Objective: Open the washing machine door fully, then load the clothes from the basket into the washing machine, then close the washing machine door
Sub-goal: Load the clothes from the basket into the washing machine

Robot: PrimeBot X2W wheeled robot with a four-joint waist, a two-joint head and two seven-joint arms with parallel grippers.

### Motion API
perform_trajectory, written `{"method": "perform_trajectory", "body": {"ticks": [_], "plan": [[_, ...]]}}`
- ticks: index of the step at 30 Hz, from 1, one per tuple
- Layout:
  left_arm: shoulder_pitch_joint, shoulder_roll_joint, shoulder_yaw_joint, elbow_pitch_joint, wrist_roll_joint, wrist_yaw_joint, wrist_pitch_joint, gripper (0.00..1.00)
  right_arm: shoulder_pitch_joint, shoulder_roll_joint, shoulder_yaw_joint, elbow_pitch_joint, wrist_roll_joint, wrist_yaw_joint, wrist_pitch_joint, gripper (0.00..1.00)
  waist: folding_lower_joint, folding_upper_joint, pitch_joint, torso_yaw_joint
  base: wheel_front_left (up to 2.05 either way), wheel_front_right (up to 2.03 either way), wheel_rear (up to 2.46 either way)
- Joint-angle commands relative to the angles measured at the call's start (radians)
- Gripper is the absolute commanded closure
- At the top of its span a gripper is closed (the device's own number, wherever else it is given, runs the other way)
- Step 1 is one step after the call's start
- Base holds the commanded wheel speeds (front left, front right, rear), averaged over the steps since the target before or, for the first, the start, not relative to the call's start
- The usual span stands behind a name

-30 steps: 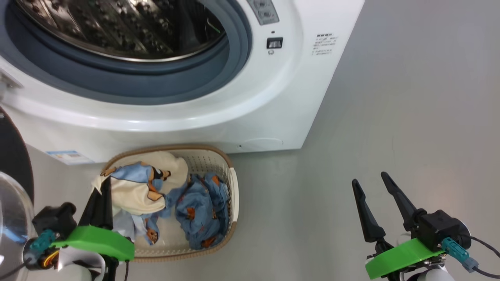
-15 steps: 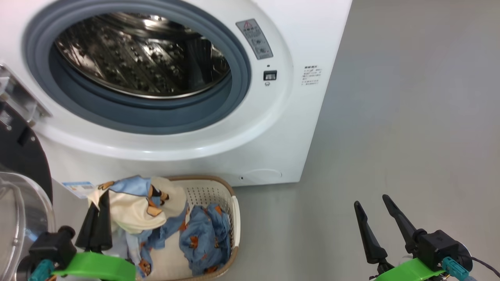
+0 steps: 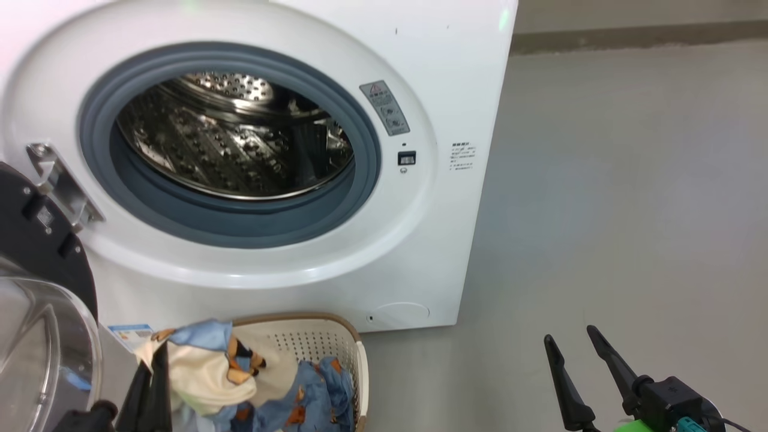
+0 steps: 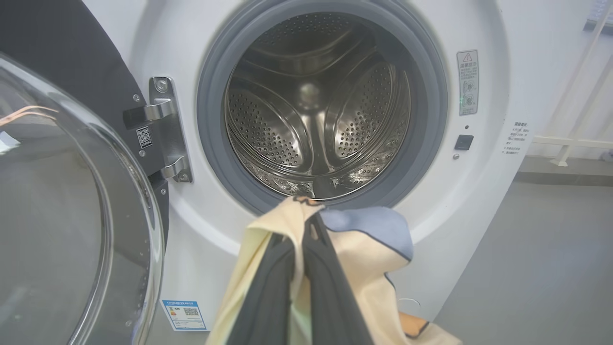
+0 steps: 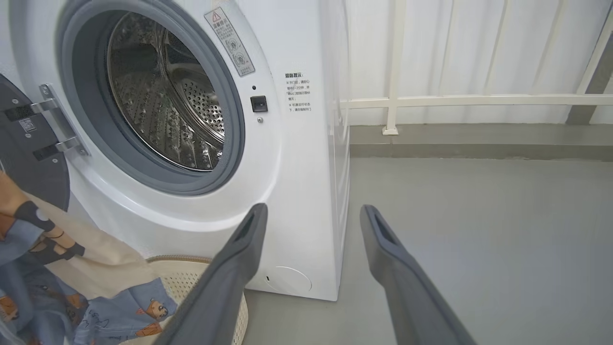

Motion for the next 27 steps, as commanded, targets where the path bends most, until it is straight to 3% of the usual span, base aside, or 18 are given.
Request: {"method": "perform_trajectory", "body": {"ticks": [1, 27], "plan": [[-0.013, 0.011, 0.037, -0.034, 0.008, 0.007, -0.006, 1.00, 0.003, -0.003, 0.020, -0.023, 0.018, 0.001, -0.005, 0.00, 0.0000, 0.0000, -0.017, -0.004, 0.00, 0.00, 0.00], [-0.023, 0.002, 0.023, -0.046, -0.007, 0.011, -0.006, 1.00, -0.001, -0.003, 0.008, -0.041, 0.017, 0.001, -0.005, 0.00, 0.0000, 0.0000, 0.025, 0.010, 0.00, 0.00, 0.00]]}}
